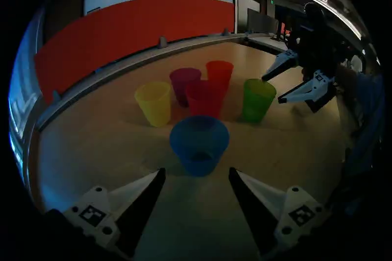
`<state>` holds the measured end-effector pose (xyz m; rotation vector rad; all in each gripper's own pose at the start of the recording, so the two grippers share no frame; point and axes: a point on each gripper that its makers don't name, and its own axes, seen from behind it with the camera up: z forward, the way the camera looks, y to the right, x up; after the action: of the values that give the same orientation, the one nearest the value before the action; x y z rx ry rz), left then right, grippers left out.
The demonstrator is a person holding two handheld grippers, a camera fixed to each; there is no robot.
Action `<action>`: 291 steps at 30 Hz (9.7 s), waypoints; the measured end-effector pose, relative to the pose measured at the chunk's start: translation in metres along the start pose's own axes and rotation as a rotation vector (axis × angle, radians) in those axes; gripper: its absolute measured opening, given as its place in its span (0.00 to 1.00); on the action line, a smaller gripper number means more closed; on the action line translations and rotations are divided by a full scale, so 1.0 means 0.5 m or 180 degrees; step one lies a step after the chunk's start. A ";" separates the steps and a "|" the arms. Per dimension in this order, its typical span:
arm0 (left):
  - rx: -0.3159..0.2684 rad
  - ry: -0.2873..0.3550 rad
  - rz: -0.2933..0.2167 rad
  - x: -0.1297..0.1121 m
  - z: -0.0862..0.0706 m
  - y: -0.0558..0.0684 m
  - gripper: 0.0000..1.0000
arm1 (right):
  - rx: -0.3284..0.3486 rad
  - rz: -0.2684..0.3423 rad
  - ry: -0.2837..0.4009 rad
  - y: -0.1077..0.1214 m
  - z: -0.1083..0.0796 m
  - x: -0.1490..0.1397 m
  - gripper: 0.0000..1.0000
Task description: Pour water
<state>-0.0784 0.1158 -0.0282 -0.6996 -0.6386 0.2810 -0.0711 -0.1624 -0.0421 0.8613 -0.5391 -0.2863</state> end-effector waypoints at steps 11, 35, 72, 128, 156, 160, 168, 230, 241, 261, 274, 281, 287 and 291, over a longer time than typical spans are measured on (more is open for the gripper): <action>0.0191 0.0098 -0.0134 -0.010 -0.041 -0.013 0.96 | -0.0202 0.0061 0.0124 0.019 -0.062 -0.001 1.00; 0.1122 0.0950 -0.0662 0.040 -0.133 -0.112 0.96 | -0.1087 0.0497 0.0919 0.089 -0.159 0.049 1.00; 0.2102 0.2170 -0.0662 0.166 -0.293 -0.166 0.96 | -0.2776 0.0778 0.2060 0.249 -0.359 0.145 1.00; 0.2200 0.2118 -0.0841 0.049 -0.177 -0.193 0.96 | -0.2910 0.0933 0.1864 0.238 -0.327 0.078 1.00; 0.2169 0.2063 -0.0880 0.037 -0.171 -0.207 0.96 | -0.2941 0.0977 0.1878 0.243 -0.341 0.075 1.00; 0.2166 0.2057 -0.0877 0.039 -0.171 -0.206 0.96 | -0.2940 0.0976 0.1886 0.242 -0.342 0.075 1.00; 0.2166 0.2057 -0.0876 0.038 -0.171 -0.206 0.96 | -0.2937 0.0937 0.1898 0.244 -0.339 0.077 1.00; 0.2167 0.2057 -0.0875 0.039 -0.171 -0.205 0.96 | -0.2764 0.0912 0.1717 0.276 -0.244 -0.004 1.00; 0.2167 0.2057 -0.0875 0.039 -0.171 -0.205 0.96 | -0.2761 0.0918 0.1712 0.277 -0.243 -0.004 1.00; 0.2168 0.2056 -0.0875 0.039 -0.172 -0.205 0.96 | -0.2761 0.0920 0.1711 0.277 -0.243 -0.006 1.00; 0.2167 0.2056 -0.0876 0.039 -0.172 -0.204 0.96 | -0.2761 0.0919 0.1711 0.275 -0.244 -0.005 1.00; 0.2166 0.2056 -0.0876 0.040 -0.172 -0.205 0.96 | -0.2761 0.0919 0.1711 0.276 -0.243 -0.005 1.00; 0.2166 0.2056 -0.0876 0.041 -0.172 -0.205 0.96 | -0.2761 0.0919 0.1711 0.276 -0.243 -0.006 1.00; 0.2166 0.2056 -0.0876 0.040 -0.172 -0.205 0.96 | -0.2761 0.0919 0.1711 0.275 -0.243 -0.006 1.00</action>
<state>-0.0053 0.0054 -0.0005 -0.0198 0.0045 -0.0027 -0.0025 0.0025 0.0001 -0.0065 -0.0011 0.0000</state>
